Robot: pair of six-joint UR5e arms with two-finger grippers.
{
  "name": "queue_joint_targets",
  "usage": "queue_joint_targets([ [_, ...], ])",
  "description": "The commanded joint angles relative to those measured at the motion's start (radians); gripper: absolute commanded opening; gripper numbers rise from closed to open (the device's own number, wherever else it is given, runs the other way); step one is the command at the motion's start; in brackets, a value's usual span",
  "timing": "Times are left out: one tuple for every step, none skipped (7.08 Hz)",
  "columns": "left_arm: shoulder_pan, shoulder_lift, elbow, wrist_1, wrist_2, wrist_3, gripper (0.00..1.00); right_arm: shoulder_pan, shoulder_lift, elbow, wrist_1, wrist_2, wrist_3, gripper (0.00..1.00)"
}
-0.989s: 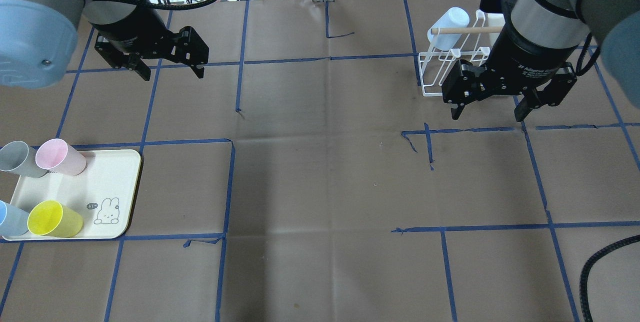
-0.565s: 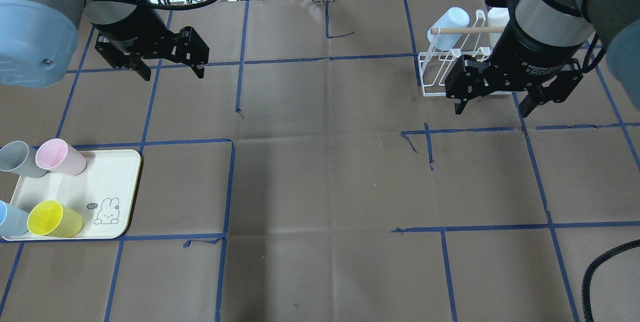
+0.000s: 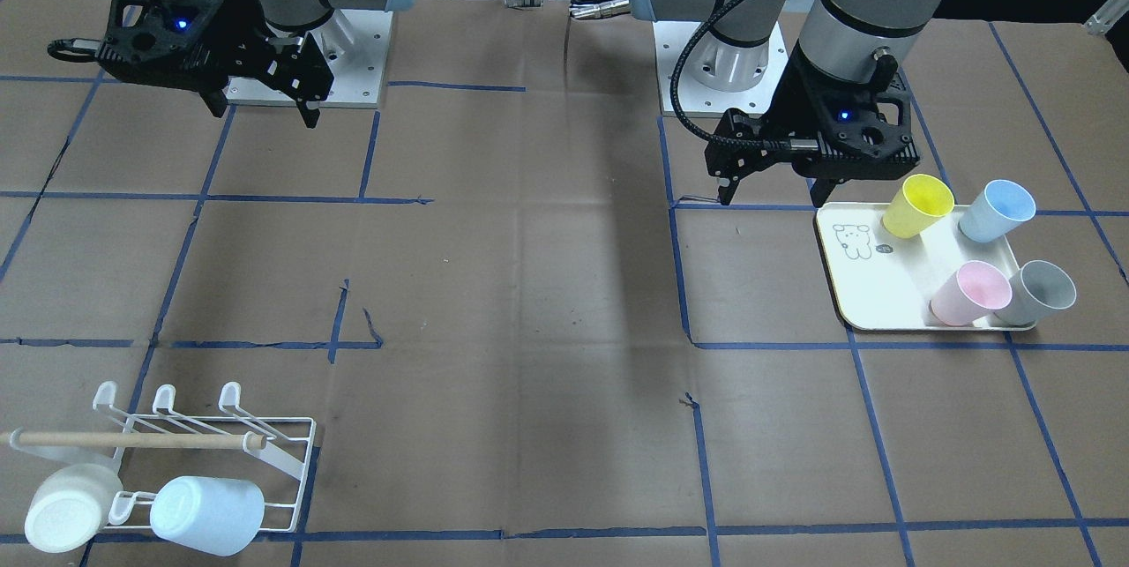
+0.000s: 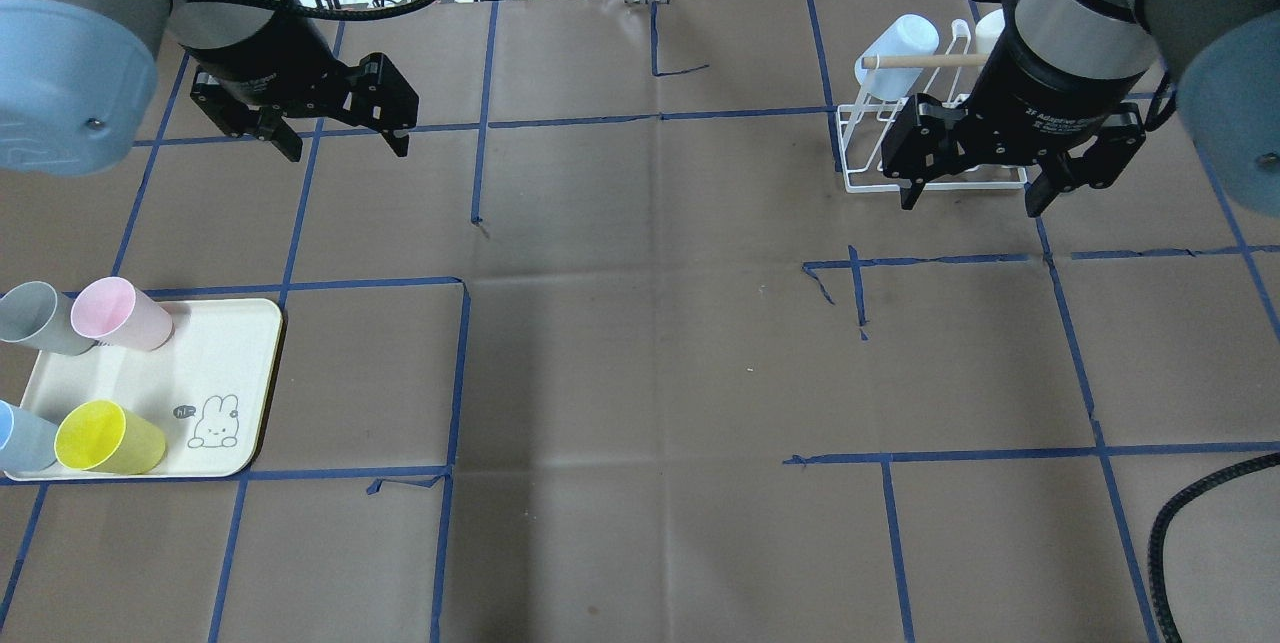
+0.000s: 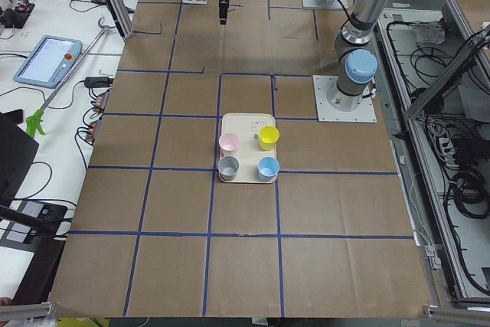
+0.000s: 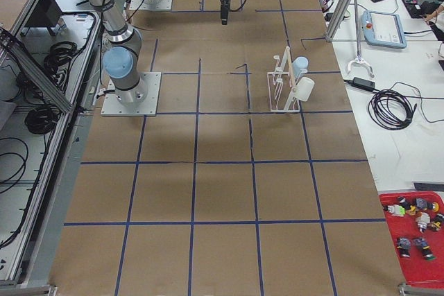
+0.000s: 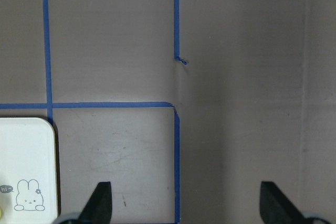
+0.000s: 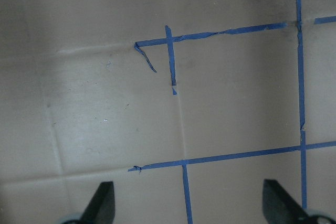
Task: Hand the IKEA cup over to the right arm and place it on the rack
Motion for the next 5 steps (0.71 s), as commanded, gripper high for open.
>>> queue_joint_targets([
  [0.0, -0.002, 0.003, -0.007, 0.001, 0.0, 1.0, 0.0, 0.004, 0.0, -0.005, 0.0, 0.004, 1.0],
  [0.0, -0.003, 0.007, -0.01, 0.002, 0.0, 1.0, 0.0, 0.002, 0.0, -0.005, 0.0, 0.004, 1.0],
  [0.0, -0.005, 0.012, -0.012, 0.003, 0.0, 1.0, 0.0, 0.002, 0.0, -0.007, -0.003, 0.004, 1.0],
  [0.0, -0.006, 0.013, -0.013, 0.003, 0.002, 1.0, 0.0, 0.004, 0.0, -0.007, -0.002, 0.004, 1.0],
  [0.0, -0.009, 0.021, -0.024, 0.003, 0.002, 1.0, 0.0, 0.004, 0.002, -0.007, 0.0, 0.005, 1.0],
])
